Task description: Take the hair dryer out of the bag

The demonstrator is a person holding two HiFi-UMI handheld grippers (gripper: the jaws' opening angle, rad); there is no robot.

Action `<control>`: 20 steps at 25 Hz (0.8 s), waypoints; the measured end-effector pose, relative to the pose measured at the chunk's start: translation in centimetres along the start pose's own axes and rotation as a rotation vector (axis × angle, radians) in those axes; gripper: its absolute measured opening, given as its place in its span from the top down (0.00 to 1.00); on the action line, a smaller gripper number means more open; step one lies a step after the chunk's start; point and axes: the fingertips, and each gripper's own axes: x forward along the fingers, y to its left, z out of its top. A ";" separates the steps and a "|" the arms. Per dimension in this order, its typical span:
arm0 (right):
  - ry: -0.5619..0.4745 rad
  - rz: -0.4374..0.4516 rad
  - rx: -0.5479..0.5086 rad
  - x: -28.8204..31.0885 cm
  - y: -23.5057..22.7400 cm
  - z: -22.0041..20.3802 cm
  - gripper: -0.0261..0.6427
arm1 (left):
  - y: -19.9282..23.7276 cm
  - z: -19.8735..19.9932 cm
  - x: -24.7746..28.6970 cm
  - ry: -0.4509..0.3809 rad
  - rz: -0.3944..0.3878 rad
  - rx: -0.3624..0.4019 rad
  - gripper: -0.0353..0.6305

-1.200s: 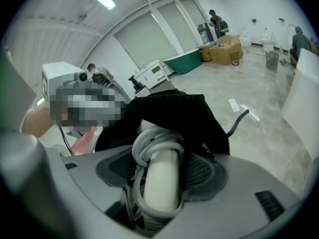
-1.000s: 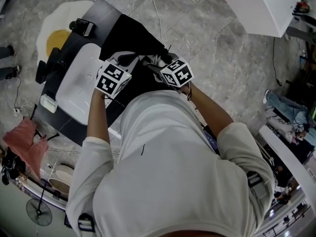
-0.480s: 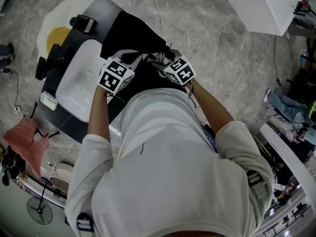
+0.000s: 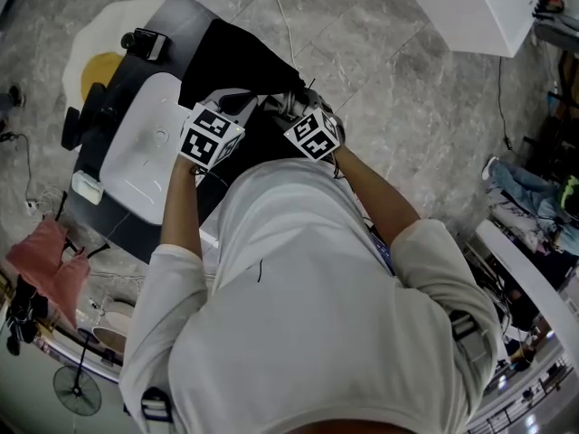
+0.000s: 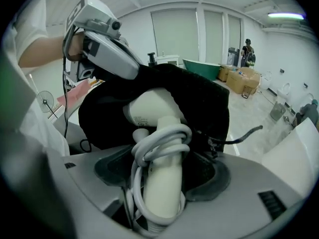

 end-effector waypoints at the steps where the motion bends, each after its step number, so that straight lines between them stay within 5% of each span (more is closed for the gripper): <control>1: 0.001 0.000 0.006 -0.1 -0.1 0.0 0.51 | -0.1 0.1 0.0 0.001 0.002 0.001 0.90; 4: 0.019 0.041 0.078 -0.3 -0.2 -0.1 0.52 | -0.4 0.3 -0.1 0.002 0.005 0.016 0.90; 9: -0.049 0.241 0.426 -0.9 0.5 1.0 0.54 | -0.9 0.6 -0.3 -0.022 -0.007 0.015 0.90; 12: -0.066 0.269 0.482 -1.6 0.6 1.1 0.54 | -1.5 0.6 -0.4 -0.023 -0.005 0.031 0.90; 14: -0.054 0.248 0.438 -2.0 0.7 0.9 0.54 | -1.7 0.4 -0.5 -0.016 0.004 0.051 0.90; 18: 0.027 0.141 0.098 -2.5 1.3 0.1 0.54 | -0.4 -0.7 -0.8 0.005 0.053 0.047 0.90; 20: 0.045 0.157 0.057 -2.6 2.1 -0.4 0.54 | 0.1 -1.3 -0.9 0.018 0.065 0.024 0.90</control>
